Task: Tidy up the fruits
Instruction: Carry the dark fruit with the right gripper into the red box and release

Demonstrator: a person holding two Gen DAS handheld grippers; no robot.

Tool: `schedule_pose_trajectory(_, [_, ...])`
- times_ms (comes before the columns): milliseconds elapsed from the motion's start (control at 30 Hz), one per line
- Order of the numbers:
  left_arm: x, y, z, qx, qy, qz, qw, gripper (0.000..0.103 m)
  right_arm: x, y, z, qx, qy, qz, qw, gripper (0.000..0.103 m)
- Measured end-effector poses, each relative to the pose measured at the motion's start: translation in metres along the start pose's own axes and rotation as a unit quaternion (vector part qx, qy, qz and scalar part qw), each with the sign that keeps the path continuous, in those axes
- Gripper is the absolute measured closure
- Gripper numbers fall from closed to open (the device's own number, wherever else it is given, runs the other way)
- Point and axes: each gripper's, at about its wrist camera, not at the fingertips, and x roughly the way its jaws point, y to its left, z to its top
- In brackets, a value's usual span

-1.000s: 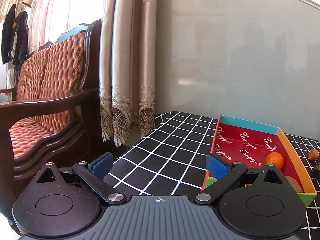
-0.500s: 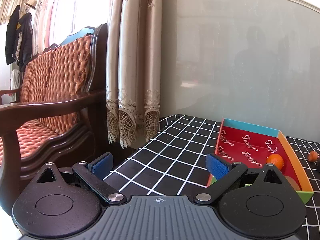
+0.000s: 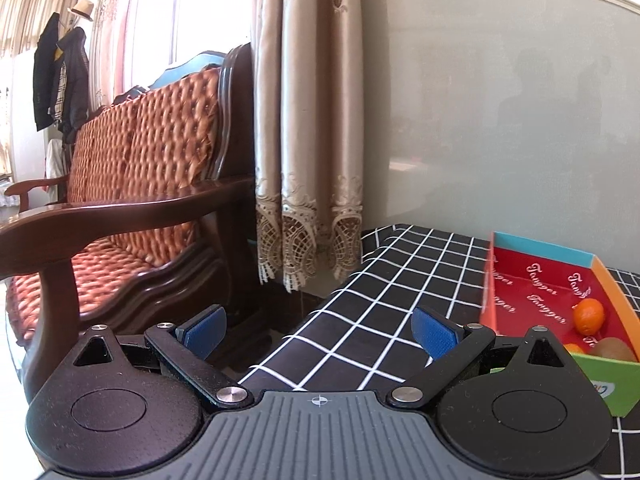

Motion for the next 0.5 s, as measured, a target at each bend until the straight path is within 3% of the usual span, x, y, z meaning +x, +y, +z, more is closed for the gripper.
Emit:
schedule_pose_trajectory(233, [0.005,0.012,-0.001,-0.003,0.002,0.009,1.0000,0.005,-0.005,0.032,0.003,-0.025,-0.022,0.031,0.999,0.065])
schedule_pose_trajectory(500, [0.004,0.017,-0.003,0.000,0.005,0.012,0.9999,0.005,0.003,0.060,-0.002,-0.043,-0.014,0.055,0.997,0.065])
